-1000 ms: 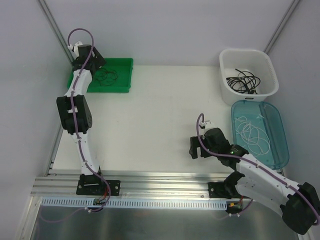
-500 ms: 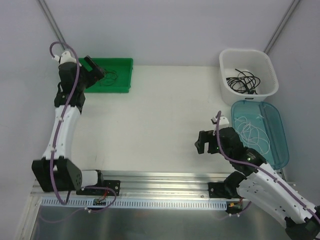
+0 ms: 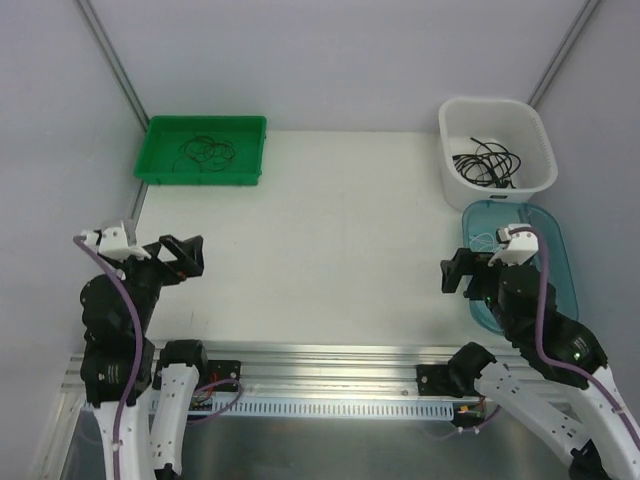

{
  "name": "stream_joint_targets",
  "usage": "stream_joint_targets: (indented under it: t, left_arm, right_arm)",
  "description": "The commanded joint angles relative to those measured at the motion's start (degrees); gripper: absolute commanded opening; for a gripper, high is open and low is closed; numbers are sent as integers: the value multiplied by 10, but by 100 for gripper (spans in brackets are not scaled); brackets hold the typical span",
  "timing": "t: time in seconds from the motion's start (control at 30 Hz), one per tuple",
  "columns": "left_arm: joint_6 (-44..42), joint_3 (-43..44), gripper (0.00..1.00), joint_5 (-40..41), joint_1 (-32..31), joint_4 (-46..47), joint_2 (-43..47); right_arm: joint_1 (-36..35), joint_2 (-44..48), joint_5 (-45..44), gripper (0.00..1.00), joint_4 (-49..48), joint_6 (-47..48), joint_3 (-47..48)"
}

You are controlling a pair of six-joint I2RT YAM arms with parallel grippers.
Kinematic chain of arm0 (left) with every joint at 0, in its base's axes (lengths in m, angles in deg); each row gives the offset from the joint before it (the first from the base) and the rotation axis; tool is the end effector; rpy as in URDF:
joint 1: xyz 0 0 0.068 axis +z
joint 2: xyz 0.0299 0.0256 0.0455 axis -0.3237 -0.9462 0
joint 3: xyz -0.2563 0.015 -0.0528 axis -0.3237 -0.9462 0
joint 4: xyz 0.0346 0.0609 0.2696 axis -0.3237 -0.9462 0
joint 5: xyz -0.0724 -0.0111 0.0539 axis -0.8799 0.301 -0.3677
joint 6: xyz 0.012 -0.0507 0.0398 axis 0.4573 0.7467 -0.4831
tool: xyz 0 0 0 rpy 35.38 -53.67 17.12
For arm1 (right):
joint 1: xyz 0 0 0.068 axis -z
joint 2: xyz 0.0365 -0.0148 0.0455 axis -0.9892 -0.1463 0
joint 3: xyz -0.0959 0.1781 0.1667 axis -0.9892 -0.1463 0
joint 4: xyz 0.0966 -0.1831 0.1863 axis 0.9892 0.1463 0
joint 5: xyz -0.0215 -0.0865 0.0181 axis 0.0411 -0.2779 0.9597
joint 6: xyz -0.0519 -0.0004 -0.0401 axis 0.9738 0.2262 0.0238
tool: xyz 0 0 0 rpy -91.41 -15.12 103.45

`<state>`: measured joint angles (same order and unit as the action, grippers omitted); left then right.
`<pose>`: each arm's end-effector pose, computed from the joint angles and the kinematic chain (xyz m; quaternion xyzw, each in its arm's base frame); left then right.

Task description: Untangle the cables

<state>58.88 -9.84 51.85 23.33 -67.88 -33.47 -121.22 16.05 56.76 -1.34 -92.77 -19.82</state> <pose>0.1043 0.0019 0.3940 -0.0878 0.6992 -0.1179 0.6996 0.1013 0.0521 0.3558 -0.1058 0.7938 0.0244 0.5984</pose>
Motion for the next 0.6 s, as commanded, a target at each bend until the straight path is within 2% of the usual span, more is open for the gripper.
stream_joint_targets:
  t: [0.0, 0.1, 0.2, 0.33, 0.57]
  left_arm:
    - [-53, -7, 99, 4, -1, -107, 82]
    - [-48, 30, 99, 49, -14, -173, 113]
    - [-45, 48, 99, 82, -29, -200, 133]
    - [-34, 64, 99, 126, -49, -221, 161]
    - [-7, 54, 99, 227, -130, -231, 246]
  right_arm:
    - [-3, 31, -80, 97, 52, 17, 33]
    - [-3, 74, -106, 97, 64, 23, 30]
    - [-2, 130, -120, 97, 70, 28, 20]
    - [-2, 197, -115, 97, 76, 35, 20]
    - [-3, 301, -122, 97, 98, 79, 37]
